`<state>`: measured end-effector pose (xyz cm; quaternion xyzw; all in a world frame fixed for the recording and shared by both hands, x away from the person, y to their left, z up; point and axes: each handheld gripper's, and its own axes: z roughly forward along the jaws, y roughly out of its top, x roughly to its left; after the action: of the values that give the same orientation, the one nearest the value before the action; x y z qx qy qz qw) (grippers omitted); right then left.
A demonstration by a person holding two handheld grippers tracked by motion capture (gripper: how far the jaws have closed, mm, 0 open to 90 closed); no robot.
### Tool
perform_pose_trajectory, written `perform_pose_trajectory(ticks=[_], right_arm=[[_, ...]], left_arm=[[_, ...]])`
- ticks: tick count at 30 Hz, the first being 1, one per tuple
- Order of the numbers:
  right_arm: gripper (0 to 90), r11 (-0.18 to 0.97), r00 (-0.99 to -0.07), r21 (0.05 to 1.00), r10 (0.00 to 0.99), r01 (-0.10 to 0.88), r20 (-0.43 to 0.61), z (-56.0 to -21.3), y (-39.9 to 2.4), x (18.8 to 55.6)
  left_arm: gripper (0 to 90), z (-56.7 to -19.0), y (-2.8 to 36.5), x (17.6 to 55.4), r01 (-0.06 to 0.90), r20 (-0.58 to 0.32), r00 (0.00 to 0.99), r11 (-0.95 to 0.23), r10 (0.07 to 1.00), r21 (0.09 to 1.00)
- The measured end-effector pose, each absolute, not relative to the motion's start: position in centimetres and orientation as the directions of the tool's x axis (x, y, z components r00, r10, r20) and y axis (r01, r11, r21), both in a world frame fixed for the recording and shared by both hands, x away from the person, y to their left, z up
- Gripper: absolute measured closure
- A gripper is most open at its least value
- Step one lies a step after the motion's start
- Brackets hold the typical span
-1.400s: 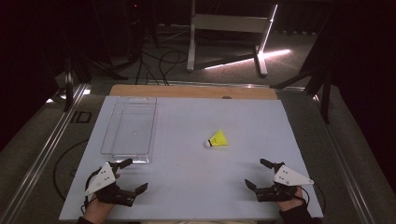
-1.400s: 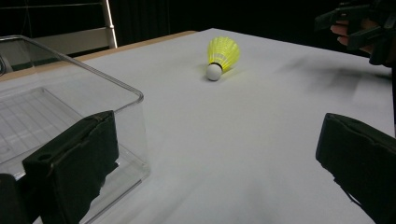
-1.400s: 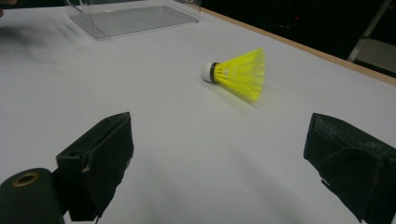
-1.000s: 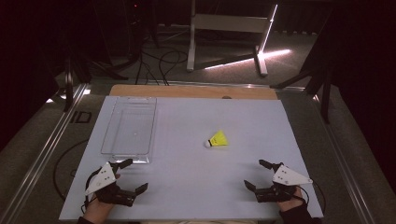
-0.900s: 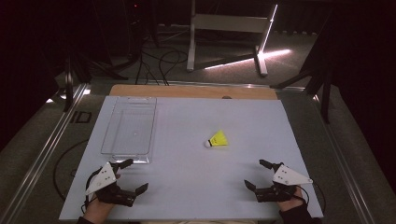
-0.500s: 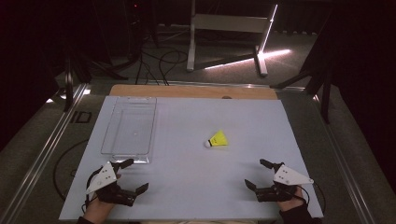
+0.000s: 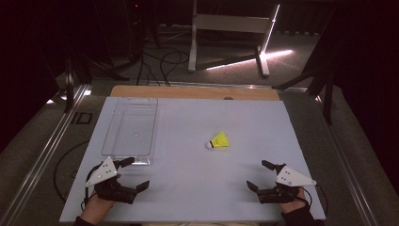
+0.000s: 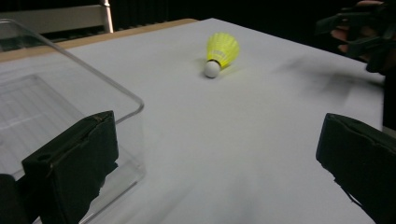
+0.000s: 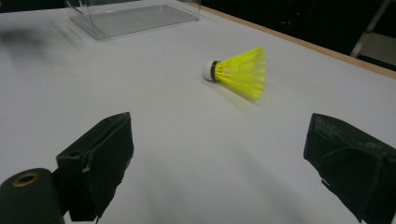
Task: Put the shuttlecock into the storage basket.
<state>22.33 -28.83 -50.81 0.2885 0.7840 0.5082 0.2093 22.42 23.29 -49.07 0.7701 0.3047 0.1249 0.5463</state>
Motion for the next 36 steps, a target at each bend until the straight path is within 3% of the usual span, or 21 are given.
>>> perform_pose_trajectory(ticks=[16, 36], right_arm=[[8.4, 0.311, -0.749, 0.919, 0.663, 0.244, -0.026, -50.8, -28.9, 22.4], [8.4, 0.312, -0.751, 0.917, 0.66, 0.249, -0.021, -50.9, -28.8, 22.4]], left_arm=[[0.0, -45.8, 22.0, 24.2, 0.325, -0.106, 0.852, -0.359, 0.513, 0.875], [0.0, -44.5, 19.0, 25.7, 0.31, -0.091, 0.916, -0.548, 0.39, 0.777]])
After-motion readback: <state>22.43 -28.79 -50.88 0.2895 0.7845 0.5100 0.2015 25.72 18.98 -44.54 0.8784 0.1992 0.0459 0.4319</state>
